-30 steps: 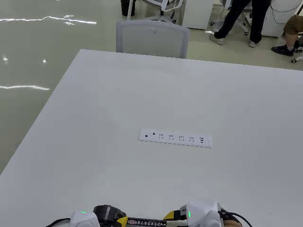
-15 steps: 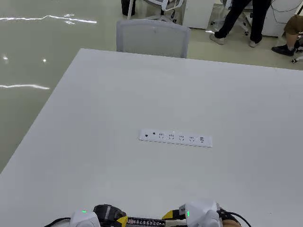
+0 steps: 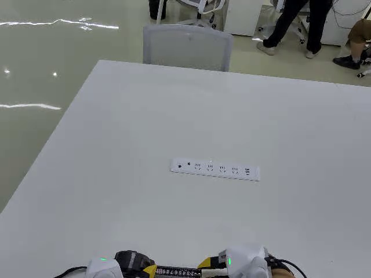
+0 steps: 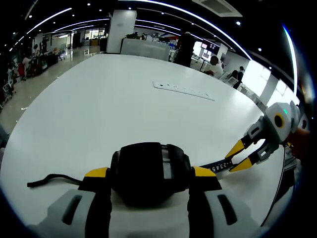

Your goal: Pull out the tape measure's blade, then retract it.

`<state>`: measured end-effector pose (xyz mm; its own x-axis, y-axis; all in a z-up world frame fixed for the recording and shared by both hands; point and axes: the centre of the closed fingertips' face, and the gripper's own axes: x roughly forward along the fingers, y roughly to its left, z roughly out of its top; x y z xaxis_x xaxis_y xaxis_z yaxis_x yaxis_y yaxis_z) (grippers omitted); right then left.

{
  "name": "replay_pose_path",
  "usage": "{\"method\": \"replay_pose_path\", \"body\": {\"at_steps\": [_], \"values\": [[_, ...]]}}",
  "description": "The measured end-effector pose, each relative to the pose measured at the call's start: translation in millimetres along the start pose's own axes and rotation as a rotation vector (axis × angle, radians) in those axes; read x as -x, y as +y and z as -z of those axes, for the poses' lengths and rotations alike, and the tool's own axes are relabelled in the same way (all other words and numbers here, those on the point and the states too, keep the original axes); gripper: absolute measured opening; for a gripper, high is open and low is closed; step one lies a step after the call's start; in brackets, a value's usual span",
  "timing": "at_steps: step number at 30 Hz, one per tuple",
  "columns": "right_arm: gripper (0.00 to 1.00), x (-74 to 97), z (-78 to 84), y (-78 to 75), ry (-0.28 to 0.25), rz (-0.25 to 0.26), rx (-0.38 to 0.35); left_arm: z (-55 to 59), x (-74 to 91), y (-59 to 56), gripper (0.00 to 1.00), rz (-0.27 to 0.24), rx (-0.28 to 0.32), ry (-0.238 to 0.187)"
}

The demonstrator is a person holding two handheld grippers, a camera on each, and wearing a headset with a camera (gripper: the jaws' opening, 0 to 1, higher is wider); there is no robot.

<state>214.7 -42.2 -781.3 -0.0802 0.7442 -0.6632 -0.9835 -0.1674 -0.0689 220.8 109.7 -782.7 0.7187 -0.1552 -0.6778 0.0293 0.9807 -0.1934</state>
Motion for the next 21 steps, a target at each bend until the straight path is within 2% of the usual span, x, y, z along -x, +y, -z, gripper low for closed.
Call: {"method": "replay_pose_path", "body": {"at_steps": [21], "values": [[0.13,-1.0,-4.7,-0.3,-0.012,-0.004,0.013,1.8,0.3,1.7,0.58,0.012,0.013,0.0]]}}
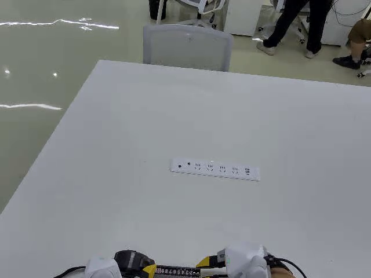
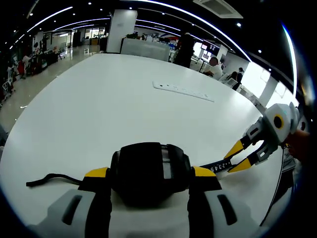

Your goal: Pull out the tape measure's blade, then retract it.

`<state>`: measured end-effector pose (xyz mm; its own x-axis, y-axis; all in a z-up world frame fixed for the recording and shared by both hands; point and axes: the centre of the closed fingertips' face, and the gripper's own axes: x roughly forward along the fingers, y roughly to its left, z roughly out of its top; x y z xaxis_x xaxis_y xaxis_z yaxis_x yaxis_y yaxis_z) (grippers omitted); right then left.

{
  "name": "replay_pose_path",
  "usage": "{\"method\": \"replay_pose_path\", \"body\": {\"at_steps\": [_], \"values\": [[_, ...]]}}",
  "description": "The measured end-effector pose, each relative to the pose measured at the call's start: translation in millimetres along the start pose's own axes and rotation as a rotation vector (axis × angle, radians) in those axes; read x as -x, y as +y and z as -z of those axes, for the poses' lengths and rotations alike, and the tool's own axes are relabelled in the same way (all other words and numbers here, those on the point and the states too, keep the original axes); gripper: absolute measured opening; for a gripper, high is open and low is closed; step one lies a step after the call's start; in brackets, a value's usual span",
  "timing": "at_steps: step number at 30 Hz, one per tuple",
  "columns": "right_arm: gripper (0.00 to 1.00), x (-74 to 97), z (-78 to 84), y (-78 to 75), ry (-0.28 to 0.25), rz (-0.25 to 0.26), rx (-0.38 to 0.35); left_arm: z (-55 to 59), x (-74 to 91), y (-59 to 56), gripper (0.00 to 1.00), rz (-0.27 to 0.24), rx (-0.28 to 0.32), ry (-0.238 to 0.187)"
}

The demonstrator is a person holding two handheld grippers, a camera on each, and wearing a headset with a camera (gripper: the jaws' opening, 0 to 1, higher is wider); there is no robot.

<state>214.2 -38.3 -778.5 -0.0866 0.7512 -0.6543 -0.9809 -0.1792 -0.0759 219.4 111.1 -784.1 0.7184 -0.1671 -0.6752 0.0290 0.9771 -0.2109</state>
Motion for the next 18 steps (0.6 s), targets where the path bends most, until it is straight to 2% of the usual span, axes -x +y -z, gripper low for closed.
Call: {"method": "replay_pose_path", "body": {"at_steps": [18], "values": [[0.13,-4.1,-4.1,-0.5,0.0,-0.001,0.01,3.8,-5.5,5.0,0.58,0.005,0.007,0.002]]}}
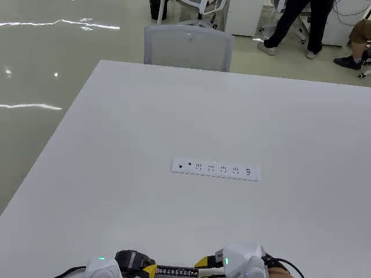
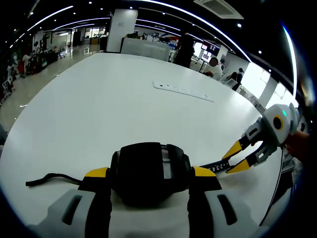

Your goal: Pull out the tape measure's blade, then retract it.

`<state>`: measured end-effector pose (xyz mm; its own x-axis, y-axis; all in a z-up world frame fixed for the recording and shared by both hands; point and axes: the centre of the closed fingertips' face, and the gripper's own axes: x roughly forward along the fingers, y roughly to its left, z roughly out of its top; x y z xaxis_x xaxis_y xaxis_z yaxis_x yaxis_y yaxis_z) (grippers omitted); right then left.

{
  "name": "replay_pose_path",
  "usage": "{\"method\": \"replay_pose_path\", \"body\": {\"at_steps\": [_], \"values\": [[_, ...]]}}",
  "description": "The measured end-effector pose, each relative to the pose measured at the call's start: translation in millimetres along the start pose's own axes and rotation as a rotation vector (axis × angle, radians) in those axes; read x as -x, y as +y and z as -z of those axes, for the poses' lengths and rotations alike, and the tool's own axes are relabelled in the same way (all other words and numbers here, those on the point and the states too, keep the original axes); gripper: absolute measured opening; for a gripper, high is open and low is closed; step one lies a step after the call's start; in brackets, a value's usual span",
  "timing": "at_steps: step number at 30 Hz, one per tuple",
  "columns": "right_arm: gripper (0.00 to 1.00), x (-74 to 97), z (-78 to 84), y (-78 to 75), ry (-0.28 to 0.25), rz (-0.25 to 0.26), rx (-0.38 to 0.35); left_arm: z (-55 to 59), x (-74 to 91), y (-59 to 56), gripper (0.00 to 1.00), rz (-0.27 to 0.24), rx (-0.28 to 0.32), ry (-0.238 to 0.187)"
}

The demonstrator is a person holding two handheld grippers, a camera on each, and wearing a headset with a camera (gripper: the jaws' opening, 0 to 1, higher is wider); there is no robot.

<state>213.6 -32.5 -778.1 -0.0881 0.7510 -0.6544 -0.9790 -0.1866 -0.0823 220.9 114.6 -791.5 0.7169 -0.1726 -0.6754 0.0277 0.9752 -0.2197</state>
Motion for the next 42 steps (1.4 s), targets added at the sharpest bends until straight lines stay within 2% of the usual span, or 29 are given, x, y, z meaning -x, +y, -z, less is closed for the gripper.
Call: {"method": "replay_pose_path", "body": {"at_steps": [24,33,42], "values": [[0.13,-11.2,-8.5,-1.2,-0.013,-0.003,0.007,-5.3,7.6,-7.3,0.58,0.012,0.009,0.003],[0.13,-15.0,-11.4,-2.1,-0.017,-0.004,0.009,-5.5,6.7,-3.9,0.58,0.015,0.014,0.003],[0.13,-19.8,-14.9,-2.4,-0.021,-0.006,0.009,-5.9,7.3,-6.4,0.58,0.017,0.014,0.003]]}}
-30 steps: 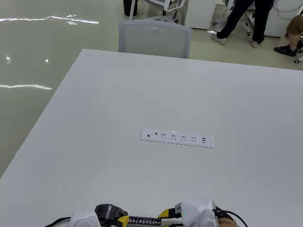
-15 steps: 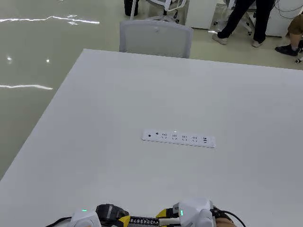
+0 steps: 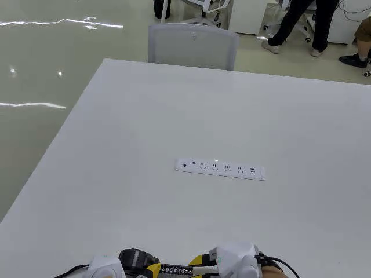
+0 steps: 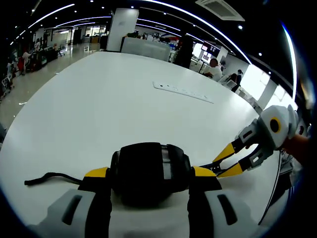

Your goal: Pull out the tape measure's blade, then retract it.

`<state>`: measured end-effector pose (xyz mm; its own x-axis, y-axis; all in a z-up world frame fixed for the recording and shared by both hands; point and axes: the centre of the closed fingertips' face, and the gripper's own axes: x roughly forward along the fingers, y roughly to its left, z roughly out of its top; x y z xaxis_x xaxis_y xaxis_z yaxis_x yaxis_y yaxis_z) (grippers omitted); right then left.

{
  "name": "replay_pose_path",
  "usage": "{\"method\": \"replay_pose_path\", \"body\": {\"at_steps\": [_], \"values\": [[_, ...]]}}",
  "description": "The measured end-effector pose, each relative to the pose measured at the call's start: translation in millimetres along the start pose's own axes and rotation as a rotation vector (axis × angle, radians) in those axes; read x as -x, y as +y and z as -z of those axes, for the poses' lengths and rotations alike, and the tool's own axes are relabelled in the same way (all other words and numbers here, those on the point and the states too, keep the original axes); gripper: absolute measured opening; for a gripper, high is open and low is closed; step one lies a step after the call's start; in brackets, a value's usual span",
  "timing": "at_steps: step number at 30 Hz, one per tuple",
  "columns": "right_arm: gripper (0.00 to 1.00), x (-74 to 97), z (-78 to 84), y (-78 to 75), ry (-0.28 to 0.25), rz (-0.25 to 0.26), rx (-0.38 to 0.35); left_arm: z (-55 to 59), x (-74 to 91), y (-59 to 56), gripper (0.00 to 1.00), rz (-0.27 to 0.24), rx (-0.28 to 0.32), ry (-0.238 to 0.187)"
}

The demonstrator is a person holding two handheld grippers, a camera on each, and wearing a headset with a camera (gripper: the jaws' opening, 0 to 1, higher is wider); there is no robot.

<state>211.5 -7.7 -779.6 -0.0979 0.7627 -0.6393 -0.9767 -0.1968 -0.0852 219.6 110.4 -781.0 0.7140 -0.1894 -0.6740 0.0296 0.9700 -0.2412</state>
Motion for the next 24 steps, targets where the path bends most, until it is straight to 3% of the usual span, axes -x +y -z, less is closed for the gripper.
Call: {"method": "replay_pose_path", "body": {"at_steps": [24], "values": [[0.13,-8.5,-4.4,-1.3,-0.007,-0.004,-0.001,3.5,-2.5,2.7,0.58,0.005,0.001,0.002]]}}
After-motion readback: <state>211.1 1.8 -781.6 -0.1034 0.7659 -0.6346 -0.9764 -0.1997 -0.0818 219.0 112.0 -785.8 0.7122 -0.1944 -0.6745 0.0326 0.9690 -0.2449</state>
